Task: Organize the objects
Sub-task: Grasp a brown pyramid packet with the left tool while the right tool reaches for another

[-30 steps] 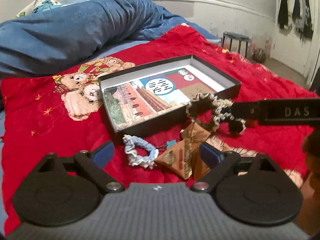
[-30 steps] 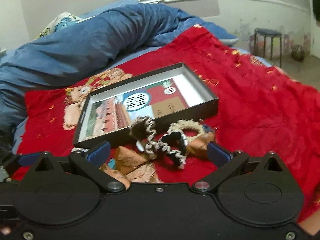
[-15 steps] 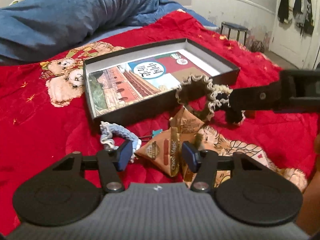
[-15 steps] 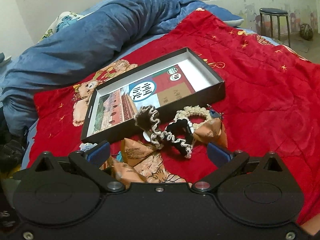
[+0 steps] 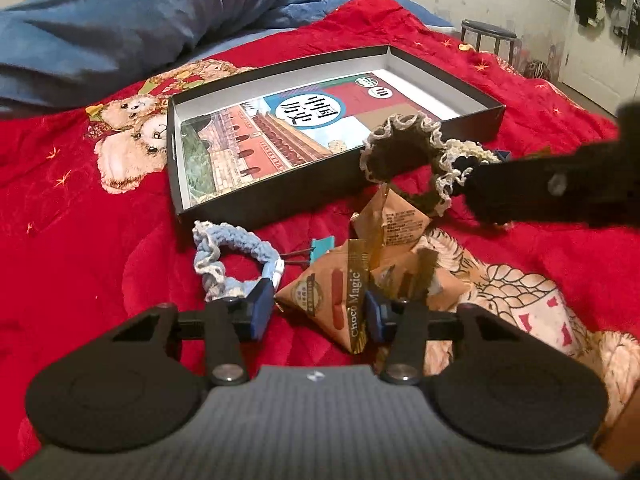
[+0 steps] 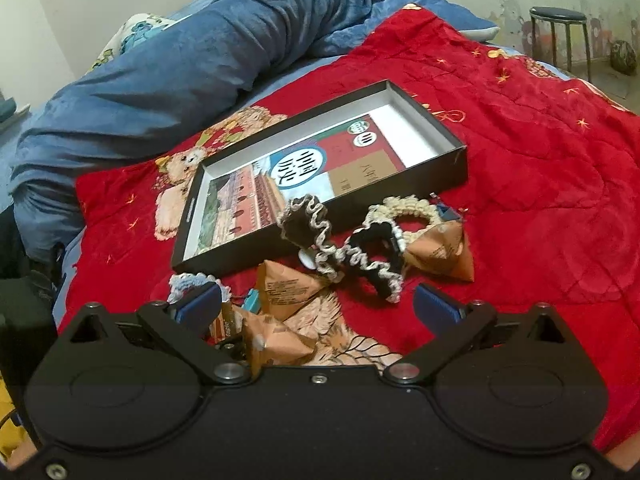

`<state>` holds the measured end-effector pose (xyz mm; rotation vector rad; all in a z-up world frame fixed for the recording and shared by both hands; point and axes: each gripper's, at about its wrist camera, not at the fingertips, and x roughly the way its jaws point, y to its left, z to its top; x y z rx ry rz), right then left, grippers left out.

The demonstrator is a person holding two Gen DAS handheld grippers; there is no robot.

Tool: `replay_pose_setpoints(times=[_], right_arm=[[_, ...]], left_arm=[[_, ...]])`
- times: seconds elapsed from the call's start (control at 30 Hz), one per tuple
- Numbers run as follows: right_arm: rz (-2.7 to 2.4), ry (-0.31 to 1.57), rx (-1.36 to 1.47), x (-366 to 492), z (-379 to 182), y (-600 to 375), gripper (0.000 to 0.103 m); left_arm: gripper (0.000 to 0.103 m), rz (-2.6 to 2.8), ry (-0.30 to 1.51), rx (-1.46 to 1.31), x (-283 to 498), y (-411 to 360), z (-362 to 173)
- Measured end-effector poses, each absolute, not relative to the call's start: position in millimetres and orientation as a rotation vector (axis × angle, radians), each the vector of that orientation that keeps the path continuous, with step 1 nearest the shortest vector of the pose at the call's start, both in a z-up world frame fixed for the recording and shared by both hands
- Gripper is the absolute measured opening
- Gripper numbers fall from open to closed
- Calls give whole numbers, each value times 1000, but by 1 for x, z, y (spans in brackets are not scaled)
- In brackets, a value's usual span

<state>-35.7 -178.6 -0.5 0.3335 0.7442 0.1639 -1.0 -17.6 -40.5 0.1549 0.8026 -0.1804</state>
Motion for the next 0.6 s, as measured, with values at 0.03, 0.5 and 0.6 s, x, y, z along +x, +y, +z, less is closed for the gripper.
replay_pose_setpoints(times=[0.03, 0.5, 0.6], right_arm=[[175, 745, 330, -36, 0, -178, 101], [281, 837, 407, -20, -24, -163, 97], [287, 875, 414, -13, -33, -158, 88]], left_arm=[[51, -181, 800, 154, -3, -17, -39], [50, -133, 829, 126, -25, -4, -35], [50, -112, 830, 112, -27, 0, -34]])
